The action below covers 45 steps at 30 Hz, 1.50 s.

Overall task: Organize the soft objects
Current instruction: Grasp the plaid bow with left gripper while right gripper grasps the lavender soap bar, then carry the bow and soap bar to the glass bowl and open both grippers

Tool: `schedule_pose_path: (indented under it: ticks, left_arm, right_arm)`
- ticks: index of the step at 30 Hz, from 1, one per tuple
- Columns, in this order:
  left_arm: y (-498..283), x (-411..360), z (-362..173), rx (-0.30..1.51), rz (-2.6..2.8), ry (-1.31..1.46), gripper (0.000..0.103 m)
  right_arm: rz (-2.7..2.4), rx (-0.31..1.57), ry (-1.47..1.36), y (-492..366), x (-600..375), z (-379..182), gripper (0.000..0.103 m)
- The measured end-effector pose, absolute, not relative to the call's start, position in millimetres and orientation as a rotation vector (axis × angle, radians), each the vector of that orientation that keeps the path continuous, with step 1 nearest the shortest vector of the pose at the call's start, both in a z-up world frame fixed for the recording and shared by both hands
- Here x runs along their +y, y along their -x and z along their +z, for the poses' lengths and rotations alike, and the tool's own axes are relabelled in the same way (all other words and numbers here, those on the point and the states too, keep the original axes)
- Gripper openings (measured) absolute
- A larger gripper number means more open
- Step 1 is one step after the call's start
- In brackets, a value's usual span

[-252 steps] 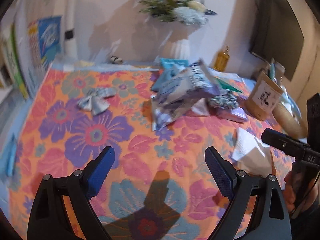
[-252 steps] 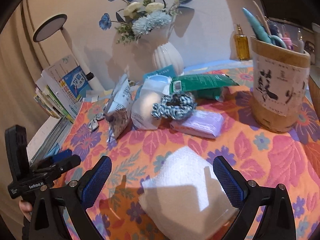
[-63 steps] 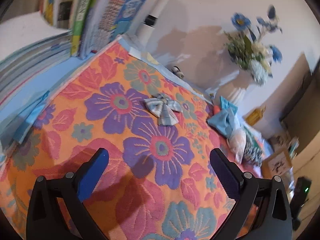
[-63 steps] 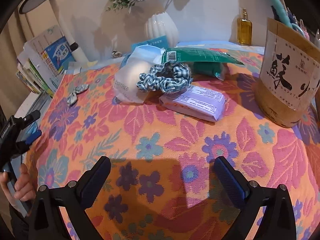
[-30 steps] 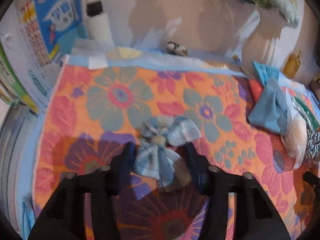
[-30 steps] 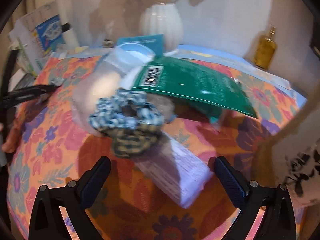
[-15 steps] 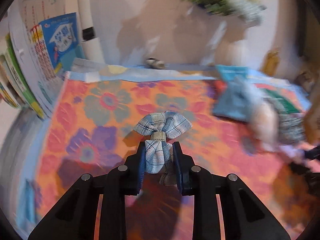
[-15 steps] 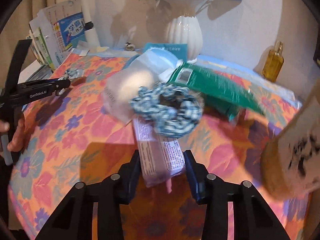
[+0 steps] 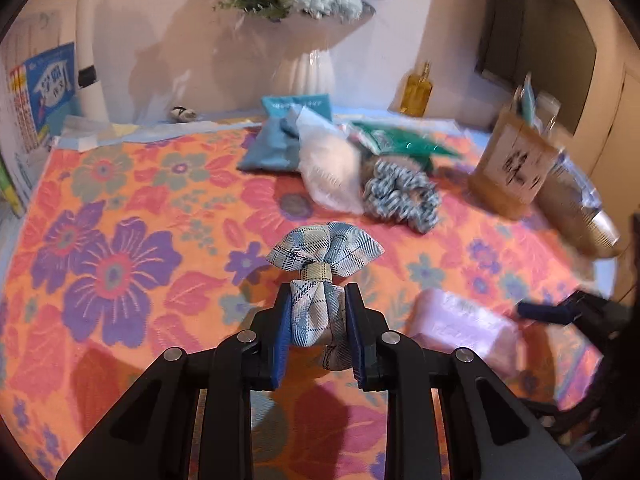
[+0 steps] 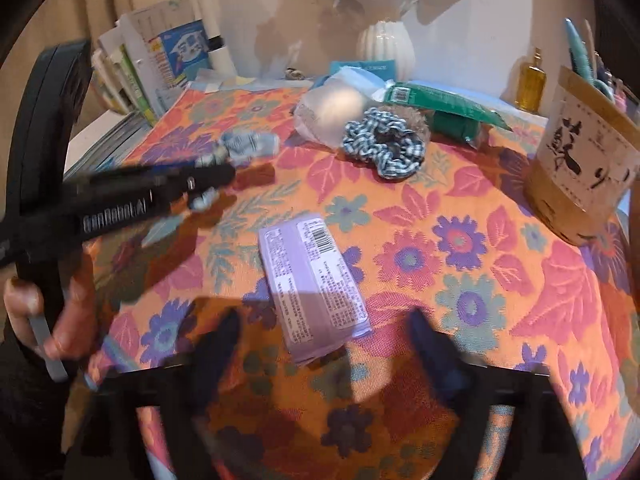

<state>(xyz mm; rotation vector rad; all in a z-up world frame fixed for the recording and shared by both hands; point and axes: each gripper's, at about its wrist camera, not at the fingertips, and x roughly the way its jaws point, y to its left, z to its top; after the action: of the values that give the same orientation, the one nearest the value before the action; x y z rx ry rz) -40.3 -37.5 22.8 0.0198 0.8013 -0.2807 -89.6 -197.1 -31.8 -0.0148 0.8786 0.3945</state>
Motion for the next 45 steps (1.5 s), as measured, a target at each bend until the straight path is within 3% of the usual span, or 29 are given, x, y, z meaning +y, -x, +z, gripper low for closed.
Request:
schedule_pose_path:
  ticks: [8,10,12,15,22,26,37,45]
  left_arm:
    - [52.5,-46.7,26.4,0.735,-0.281,-0.092,0.022]
    - [54.4,-45.0,28.4,0.716,-0.277,-0.089,0.022]
    - [58.1,-41.4,31.4,0.685,-0.259,-0.073,0.022]
    - [59.1,-37.4,33.2,0.675,-0.248,-0.051,0.022]
    - [58.9,-45.7,39.3,0.695,-0.230,-0.072,0.022]
    - [68.1,-64.9,75.6,0.612,-0.281,-0.030,0.022]
    - [51.4,-216.4,194.2,0.419,-0.589,-0.054,0.022]
    - [25.7,-336.6,179.9,0.500,-0.765,-0.104,0.022]
  right_arm:
    - [0.350,0.865,-0.076,76.2,-192.5,-37.5,0.093]
    - [0.319,0.856,-0.028,79.4,-187.0,-37.0,0.081]
    - [0.282,0.858,0.092,83.7,-171.4,-33.3,0.049]
    - [0.307,0.855,0.132,89.2,-158.4,-29.8,0.040]
    - [0.393,0.788,-0.060,101.3,-186.9,-1.3,0.038]
    - [0.338,0.684,-0.135,112.7,-230.2,38.3,0.038]
    - [-0.010,0.371,-0.266,150.5,-391.2,127.6,0.038]
    - [-0.157,0.389,-0.665,143.5,-532.5,103.9,0.039]
